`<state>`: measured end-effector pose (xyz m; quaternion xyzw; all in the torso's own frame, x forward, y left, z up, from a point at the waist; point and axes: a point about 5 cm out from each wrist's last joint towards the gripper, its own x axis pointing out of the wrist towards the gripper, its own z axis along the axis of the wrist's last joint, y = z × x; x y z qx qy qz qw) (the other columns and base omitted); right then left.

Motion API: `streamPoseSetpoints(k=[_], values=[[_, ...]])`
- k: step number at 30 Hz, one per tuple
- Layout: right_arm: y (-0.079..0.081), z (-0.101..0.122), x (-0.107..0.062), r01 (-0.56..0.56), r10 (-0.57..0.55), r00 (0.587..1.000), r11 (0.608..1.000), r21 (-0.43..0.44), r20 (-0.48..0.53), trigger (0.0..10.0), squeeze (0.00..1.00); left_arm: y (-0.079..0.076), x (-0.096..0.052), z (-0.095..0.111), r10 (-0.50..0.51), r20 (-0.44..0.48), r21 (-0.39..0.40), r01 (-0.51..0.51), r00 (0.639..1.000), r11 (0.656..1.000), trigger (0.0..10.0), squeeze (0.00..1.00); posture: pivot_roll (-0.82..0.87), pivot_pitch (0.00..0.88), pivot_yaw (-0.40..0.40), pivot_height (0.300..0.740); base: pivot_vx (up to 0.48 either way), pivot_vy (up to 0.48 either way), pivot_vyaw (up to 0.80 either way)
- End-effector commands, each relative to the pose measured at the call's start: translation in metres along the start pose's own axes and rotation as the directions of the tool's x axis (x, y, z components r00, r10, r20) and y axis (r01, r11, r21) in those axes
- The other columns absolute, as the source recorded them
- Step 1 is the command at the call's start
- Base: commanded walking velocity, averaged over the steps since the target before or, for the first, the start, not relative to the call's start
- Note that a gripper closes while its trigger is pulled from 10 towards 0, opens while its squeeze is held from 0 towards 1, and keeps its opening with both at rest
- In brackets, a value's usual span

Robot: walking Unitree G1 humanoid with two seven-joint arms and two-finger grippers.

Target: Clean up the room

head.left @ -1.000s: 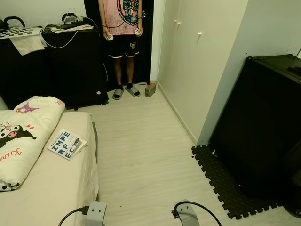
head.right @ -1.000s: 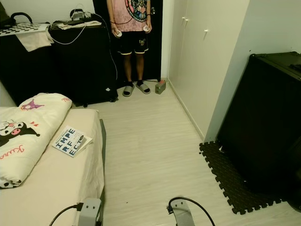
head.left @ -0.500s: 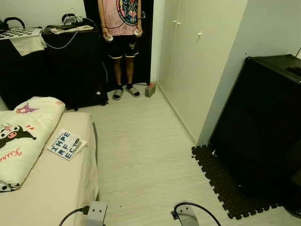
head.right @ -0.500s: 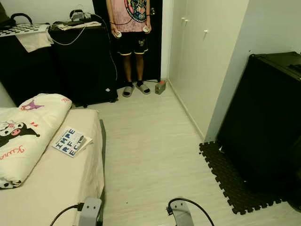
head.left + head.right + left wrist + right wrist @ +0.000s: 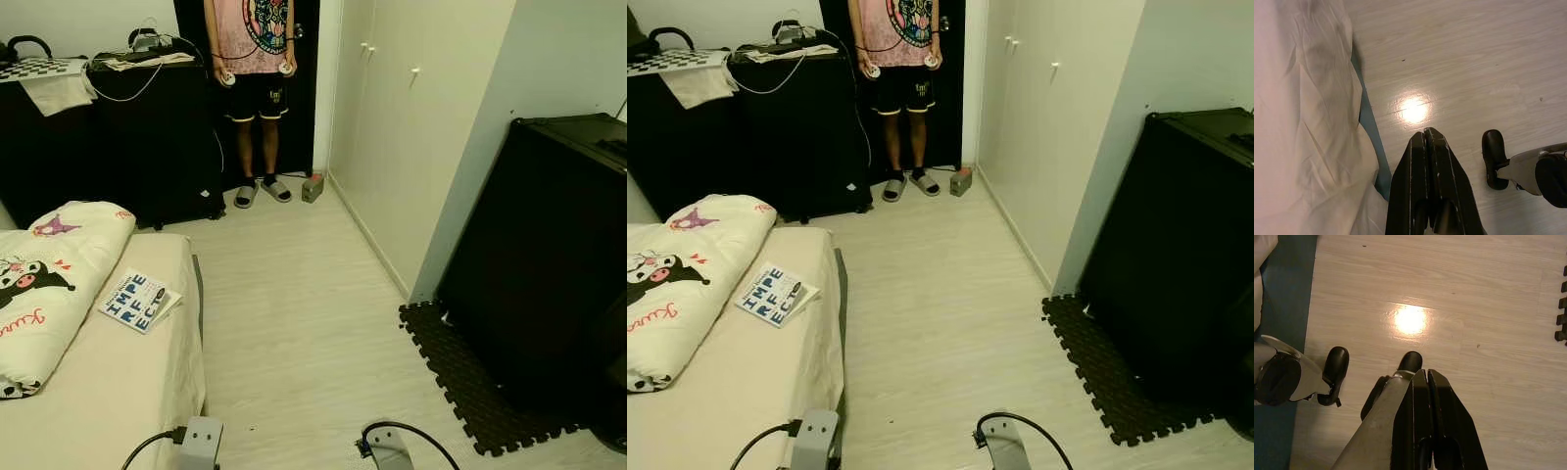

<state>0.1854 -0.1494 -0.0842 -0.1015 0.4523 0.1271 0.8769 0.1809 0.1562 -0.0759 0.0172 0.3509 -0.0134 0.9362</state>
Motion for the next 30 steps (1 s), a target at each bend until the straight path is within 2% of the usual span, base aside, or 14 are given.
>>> streamPoseSetpoints(k=[1,10,23,30], values=[[0.0003,0.0023,0.0005,-0.003,0.003,1.000,1.000,-0.019,0.008,10.0,0.00,0.0003,-0.0002,-0.0017,0.007,-0.008,-0.004,-0.007,1.000,1.000,10.0,0.00,-0.03,0.021,-0.015,0.740,0.000,0.000,0.00],[-0.0006,0.0021,0.0003,-0.003,0.003,1.000,1.000,-0.023,0.007,10.0,0.00,0.0003,-0.0001,-0.0027,0.020,-0.016,-0.020,-0.021,1.000,1.000,10.0,0.00,-0.03,0.022,-0.019,0.740,0.000,0.000,0.00],[-0.0015,0.0027,0.0004,-0.003,0.004,1.000,1.000,-0.029,0.007,10.0,0.00,-0.0007,0.0008,0.0003,0.015,0.000,0.013,-0.015,1.000,1.000,10.0,0.00,-0.03,0.021,-0.020,0.740,0.000,0.000,0.00],[-0.0022,0.0027,0.0004,-0.002,0.002,1.000,1.000,-0.030,0.006,10.0,0.00,-0.0016,0.0012,0.0015,0.021,0.007,0.005,-0.021,1.000,1.000,10.0,0.00,-0.03,0.030,-0.023,0.740,0.000,-0.411,0.00]])
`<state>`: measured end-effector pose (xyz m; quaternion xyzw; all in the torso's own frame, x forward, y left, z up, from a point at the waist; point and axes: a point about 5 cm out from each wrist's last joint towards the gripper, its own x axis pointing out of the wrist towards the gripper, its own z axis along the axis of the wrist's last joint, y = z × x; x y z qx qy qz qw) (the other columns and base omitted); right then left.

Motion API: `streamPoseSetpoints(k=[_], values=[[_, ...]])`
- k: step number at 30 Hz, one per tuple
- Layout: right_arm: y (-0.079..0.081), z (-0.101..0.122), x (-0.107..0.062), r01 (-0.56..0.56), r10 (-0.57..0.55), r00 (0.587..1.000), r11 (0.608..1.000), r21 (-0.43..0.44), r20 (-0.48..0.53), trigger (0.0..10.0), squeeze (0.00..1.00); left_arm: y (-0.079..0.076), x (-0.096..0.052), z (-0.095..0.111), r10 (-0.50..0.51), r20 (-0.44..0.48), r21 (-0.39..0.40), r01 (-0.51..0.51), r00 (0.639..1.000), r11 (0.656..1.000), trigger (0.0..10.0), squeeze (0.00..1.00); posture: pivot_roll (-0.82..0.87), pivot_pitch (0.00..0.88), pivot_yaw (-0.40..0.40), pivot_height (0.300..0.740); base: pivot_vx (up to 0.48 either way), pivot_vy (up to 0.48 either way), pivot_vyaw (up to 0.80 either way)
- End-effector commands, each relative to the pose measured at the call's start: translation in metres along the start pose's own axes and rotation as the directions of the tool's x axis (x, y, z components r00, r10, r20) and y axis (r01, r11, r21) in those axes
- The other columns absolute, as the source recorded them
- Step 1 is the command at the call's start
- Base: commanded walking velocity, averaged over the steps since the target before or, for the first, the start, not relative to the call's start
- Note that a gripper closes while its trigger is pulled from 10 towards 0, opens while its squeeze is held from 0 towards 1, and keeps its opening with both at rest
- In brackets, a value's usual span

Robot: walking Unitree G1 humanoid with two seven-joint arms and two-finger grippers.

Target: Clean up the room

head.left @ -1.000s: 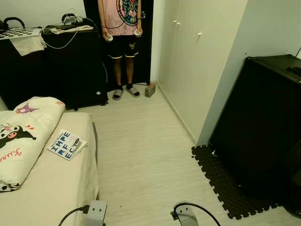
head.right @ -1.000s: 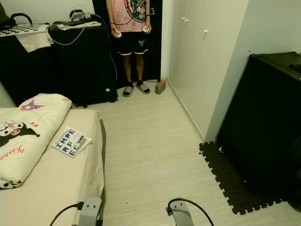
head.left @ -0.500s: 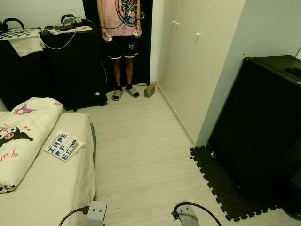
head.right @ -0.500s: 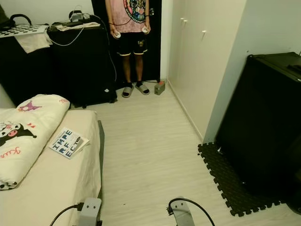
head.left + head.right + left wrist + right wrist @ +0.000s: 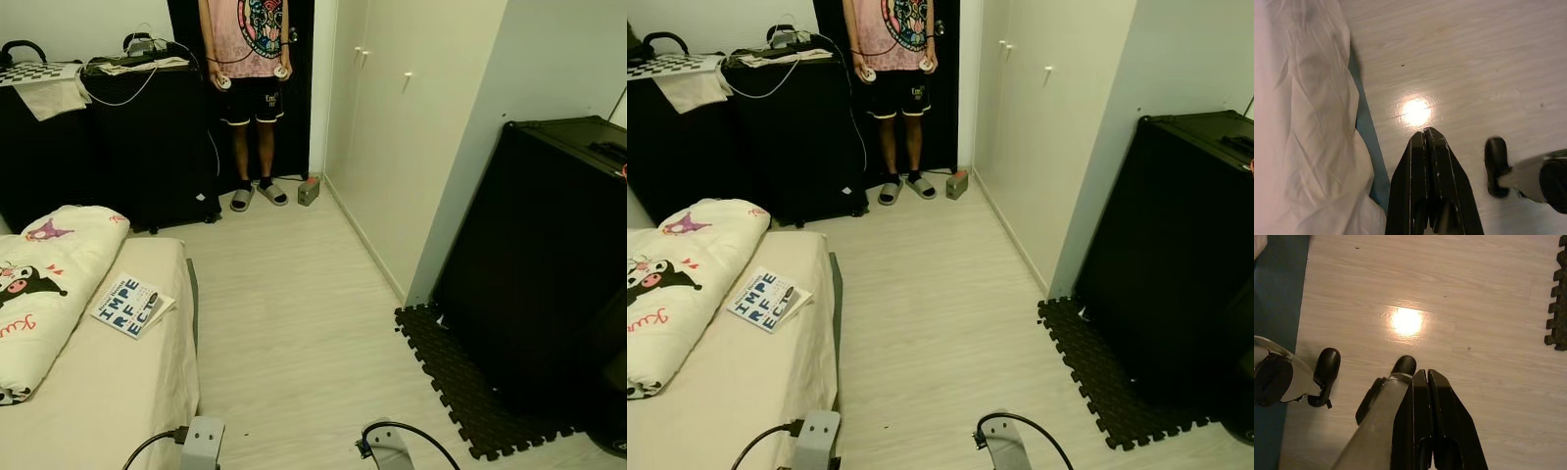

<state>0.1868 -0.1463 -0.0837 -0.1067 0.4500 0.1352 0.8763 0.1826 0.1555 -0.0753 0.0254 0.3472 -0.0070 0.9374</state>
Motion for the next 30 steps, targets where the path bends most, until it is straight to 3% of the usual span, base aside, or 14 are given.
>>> streamPoseSetpoints(k=[1,30], values=[[-0.0046,0.0004,-0.0004,0.007,-0.007,1.000,1.000,-0.013,0.002,10.0,0.00,-0.0009,0.0003,0.0000,0.003,-0.001,-0.006,-0.003,1.000,1.000,10.0,0.00,-0.03,0.030,-0.023,0.740,0.000,0.000,0.00],[-0.0049,-0.0027,-0.0011,0.019,-0.019,1.000,1.000,0.003,0.005,10.0,0.00,0.0021,-0.0018,-0.0047,0.027,-0.008,-0.040,-0.028,1.000,0.999,10.0,0.00,-0.04,0.026,-0.025,0.740,0.000,0.000,0.00]])
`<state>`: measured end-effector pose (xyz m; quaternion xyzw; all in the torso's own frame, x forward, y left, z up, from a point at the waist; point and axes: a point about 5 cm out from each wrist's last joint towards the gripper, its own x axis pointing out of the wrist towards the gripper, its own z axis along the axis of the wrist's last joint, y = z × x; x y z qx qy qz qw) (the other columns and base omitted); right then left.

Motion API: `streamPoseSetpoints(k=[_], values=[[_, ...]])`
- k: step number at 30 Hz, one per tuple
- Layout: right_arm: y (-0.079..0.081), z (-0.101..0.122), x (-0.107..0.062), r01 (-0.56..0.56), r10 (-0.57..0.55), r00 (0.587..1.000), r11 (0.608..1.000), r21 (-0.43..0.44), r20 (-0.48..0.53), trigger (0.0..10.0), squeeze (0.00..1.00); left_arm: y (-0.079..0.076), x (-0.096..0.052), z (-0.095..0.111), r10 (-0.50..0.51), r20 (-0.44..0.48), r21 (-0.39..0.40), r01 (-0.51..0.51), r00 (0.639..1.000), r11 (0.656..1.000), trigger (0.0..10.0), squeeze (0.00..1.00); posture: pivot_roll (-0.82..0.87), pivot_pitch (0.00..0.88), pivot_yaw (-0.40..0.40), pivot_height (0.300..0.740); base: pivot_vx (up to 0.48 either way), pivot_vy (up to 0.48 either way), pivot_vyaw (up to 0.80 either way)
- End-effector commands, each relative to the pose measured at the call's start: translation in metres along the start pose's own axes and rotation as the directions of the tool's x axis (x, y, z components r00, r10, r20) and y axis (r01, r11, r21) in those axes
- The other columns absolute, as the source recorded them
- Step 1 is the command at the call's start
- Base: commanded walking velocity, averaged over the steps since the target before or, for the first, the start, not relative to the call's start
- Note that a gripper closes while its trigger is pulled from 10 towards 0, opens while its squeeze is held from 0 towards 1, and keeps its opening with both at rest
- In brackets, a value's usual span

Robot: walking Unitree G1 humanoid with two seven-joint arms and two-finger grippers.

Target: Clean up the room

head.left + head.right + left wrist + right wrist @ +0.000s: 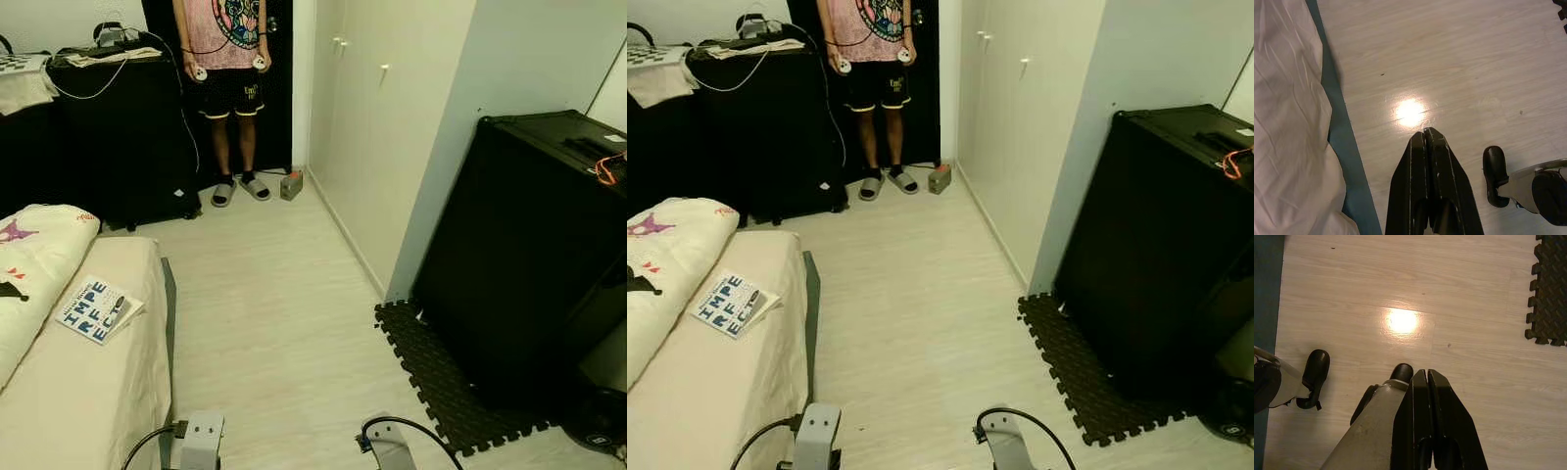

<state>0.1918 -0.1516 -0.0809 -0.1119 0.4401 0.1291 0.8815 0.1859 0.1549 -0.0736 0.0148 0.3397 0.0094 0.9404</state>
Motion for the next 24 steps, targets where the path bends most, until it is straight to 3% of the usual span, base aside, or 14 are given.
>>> streamPoseSetpoints(k=[1,12,24], values=[[0.0022,-0.0079,-0.0014,0.001,-0.001,1.000,1.000,0.008,-0.015,10.0,0.00,0.0020,-0.0039,-0.0094,-0.003,-0.025,0.000,0.003,1.000,1.000,10.0,0.00,-0.04,0.017,-0.025,0.740,0.000,0.000,0.00],[0.0020,-0.0142,-0.0030,0.000,-0.001,1.000,1.000,-0.015,-0.027,10.0,0.00,-0.0042,-0.0063,-0.0170,-0.039,-0.065,0.066,0.043,0.997,0.997,10.0,0.00,-0.03,0.002,-0.028,0.740,0.000,0.000,0.00],[0.0063,-0.0107,-0.0023,0.003,-0.003,1.000,1.000,-0.023,0.000,10.0,0.00,-0.0022,-0.0075,-0.0157,-0.021,-0.032,0.047,0.023,0.999,0.999,10.0,0.00,-0.03,0.000,-0.025,0.740,0.000,0.000,0.00]])
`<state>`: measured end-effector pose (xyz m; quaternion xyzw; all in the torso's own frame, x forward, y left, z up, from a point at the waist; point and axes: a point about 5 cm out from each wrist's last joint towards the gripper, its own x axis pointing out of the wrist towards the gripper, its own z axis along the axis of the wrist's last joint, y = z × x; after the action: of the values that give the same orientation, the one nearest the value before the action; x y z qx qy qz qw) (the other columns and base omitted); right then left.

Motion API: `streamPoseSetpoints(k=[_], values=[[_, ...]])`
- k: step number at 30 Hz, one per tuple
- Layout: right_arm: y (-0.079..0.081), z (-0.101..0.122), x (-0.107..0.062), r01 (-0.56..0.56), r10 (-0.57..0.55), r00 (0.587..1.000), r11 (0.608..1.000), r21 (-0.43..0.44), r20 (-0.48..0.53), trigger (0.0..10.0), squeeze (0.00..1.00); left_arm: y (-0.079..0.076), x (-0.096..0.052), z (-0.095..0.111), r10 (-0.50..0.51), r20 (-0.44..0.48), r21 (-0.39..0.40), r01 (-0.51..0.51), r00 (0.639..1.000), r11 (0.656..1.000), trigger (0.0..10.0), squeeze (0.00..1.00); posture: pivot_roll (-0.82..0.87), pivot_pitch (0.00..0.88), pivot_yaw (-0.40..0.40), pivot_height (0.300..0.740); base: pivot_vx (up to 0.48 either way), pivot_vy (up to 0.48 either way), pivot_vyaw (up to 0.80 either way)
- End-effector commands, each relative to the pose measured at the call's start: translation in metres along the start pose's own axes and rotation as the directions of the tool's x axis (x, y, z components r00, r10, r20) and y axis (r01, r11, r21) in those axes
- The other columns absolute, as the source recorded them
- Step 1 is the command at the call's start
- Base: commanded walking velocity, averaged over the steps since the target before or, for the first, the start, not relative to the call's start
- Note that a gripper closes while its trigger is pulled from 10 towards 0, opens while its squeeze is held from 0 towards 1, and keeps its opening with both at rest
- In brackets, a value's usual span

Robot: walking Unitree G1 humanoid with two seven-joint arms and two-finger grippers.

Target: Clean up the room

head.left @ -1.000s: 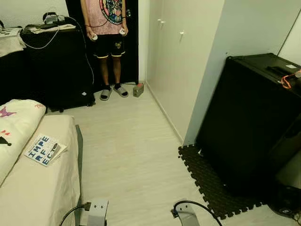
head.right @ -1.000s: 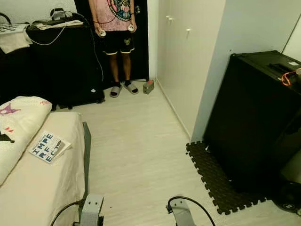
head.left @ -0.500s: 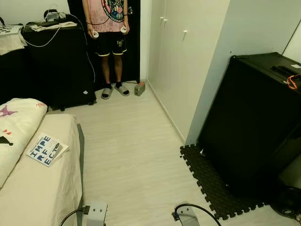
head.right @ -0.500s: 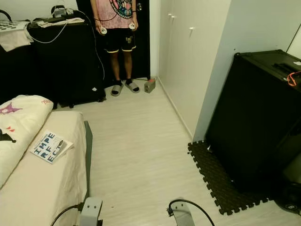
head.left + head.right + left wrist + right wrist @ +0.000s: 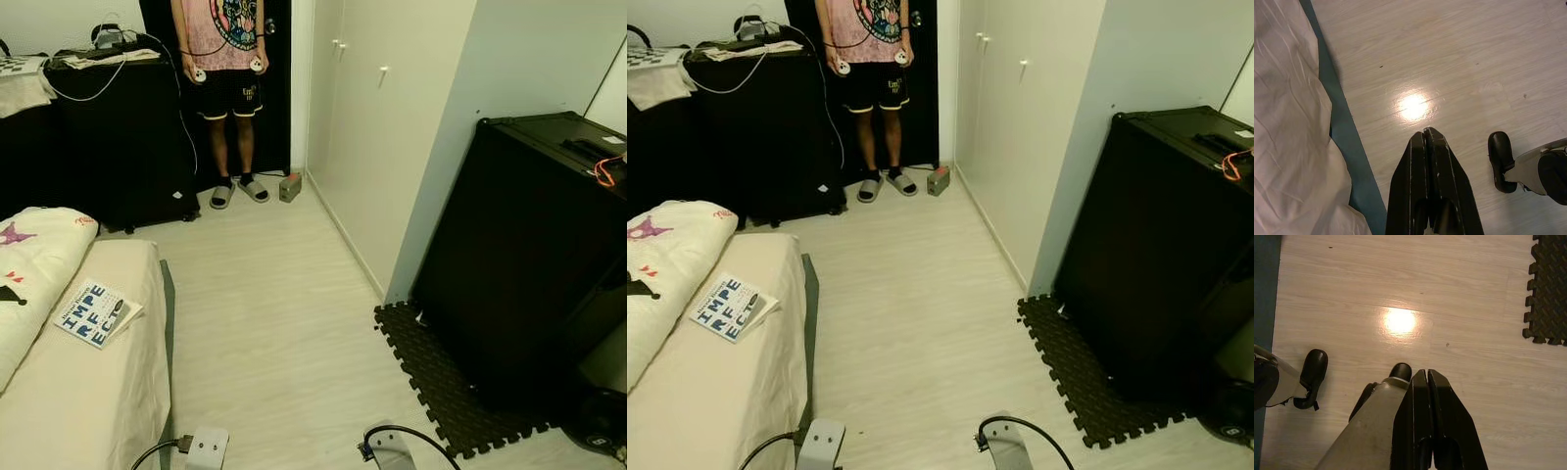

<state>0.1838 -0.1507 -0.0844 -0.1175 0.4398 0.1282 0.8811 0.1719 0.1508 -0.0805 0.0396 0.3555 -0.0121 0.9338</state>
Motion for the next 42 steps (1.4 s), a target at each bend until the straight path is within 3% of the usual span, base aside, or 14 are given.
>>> streamPoseSetpoints(k=[1,6,16,24,30,34,42], values=[[0.003,-0.003,-0.001,-0.003,0.003,1.000,1.000,-0.013,0.002,10.0,0.00,0.002,-0.001,-0.002,0.002,0.002,-0.014,-0.002,1.000,1.000,10.0,0.00,-0.03,0.000,-0.025,0.740,0.000,0.000,0.00],[0.001,0.008,0.002,0.011,-0.011,0.999,1.000,0.001,0.036,10.0,0.00,0.001,0.000,0.001,-0.010,0.009,-0.027,0.010,1.000,1.000,10.0,0.00,-0.03,0.023,-0.025,0.740,0.000,0.000,0.00],[0.002,0.011,0.002,0.010,-0.010,0.999,1.000,0.017,0.048,10.0,0.00,0.002,0.000,0.003,0.001,0.023,-0.020,0.000,1.000,1.000,10.0,0.00,-0.03,0.038,-0.028,0.740,0.000,0.000,0.00],[-0.007,0.039,0.005,0.039,-0.043,0.991,0.999,0.031,0.125,10.0,0.00,0.006,0.008,0.023,-0.016,0.079,0.006,0.015,0.997,1.000,10.0,0.00,-0.06,0.053,0.006,0.740,0.000,0.000,0.00],[-0.011,0.032,0.004,0.057,-0.063,0.991,0.997,0.055,0.114,10.0,0.00,0.009,0.008,0.020,-0.005,0.055,0.012,0.005,0.998,1.000,10.0,0.00,-0.07,0.059,-0.001,0.740,0.000,0.000,0.00],[-0.010,0.025,0.003,0.054,-0.057,0.994,0.998,0.036,0.092,10.0,0.00,0.006,0.007,0.016,-0.004,0.038,-0.027,0.005,0.999,1.000,10.0,0.00,-0.07,0.076,-0.002,0.740,0.000,0.000,0.00],[-0.007,0.018,0.003,0.043,-0.042,0.997,0.999,-0.005,0.070,10.0,0.00,0.003,0.007,0.017,-0.030,0.048,0.037,0.029,0.998,0.999,10.0,0.00,-0.07,0.090,-0.003,0.740,0.000,0.000,0.00]])
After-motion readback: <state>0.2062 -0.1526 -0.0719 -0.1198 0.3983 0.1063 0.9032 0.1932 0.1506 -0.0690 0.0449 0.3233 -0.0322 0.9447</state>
